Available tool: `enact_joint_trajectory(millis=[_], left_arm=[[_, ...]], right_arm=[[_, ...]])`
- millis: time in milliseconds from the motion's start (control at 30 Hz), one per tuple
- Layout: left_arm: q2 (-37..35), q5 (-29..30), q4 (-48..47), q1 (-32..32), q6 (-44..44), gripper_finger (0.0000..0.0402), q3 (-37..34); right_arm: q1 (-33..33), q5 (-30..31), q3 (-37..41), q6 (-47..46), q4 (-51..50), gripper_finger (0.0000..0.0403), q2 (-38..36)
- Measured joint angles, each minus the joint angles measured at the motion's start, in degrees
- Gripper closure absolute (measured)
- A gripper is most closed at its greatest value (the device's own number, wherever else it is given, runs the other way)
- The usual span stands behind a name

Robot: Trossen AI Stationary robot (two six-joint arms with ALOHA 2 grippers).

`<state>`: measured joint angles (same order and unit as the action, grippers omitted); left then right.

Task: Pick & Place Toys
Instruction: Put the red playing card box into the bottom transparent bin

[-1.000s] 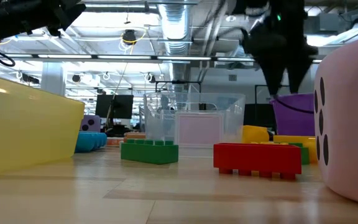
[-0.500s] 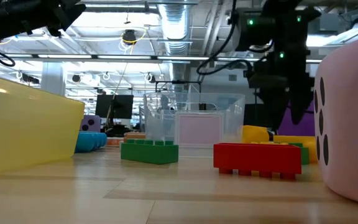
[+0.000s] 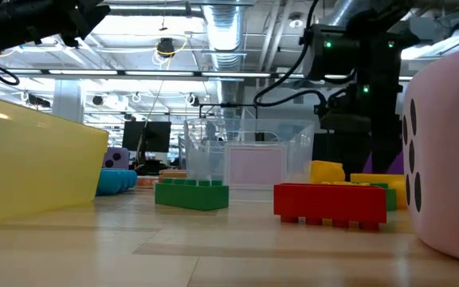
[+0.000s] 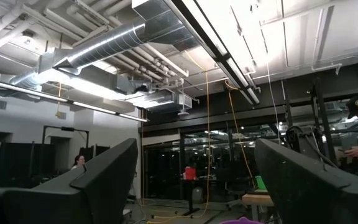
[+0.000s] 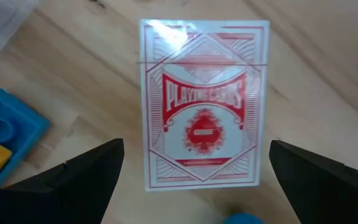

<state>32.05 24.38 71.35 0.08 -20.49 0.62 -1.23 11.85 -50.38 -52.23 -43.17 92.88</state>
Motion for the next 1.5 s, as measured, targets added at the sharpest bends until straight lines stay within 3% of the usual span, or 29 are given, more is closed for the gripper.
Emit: enact_joint_trajectory(millis=[433, 933, 1167, 1500], left_arm=[[0.00, 0.02, 0.00, -0.02, 0.22, 0.0082, 0.00], [-0.02, 0.01, 0.00, 0.00, 0.22, 0.0082, 0.00], [-0.02, 0.00, 0.00, 0.00, 0.22, 0.0082, 0.00], [-0.02, 0.00, 0.00, 0.00, 0.22, 0.0082, 0.00]], right_arm=[[3.66, -5.39, 4.64, 3.24, 6.94, 0.0010, -0.20], [3.54, -6.00, 4.71, 3.17, 6.12, 0.0082, -0.15], [2.90, -6.04, 4.73, 2.53, 6.01, 0.0089, -0.10], [-0.38, -6.74, 5.01, -0.71, 5.56, 0.0090, -7.96]])
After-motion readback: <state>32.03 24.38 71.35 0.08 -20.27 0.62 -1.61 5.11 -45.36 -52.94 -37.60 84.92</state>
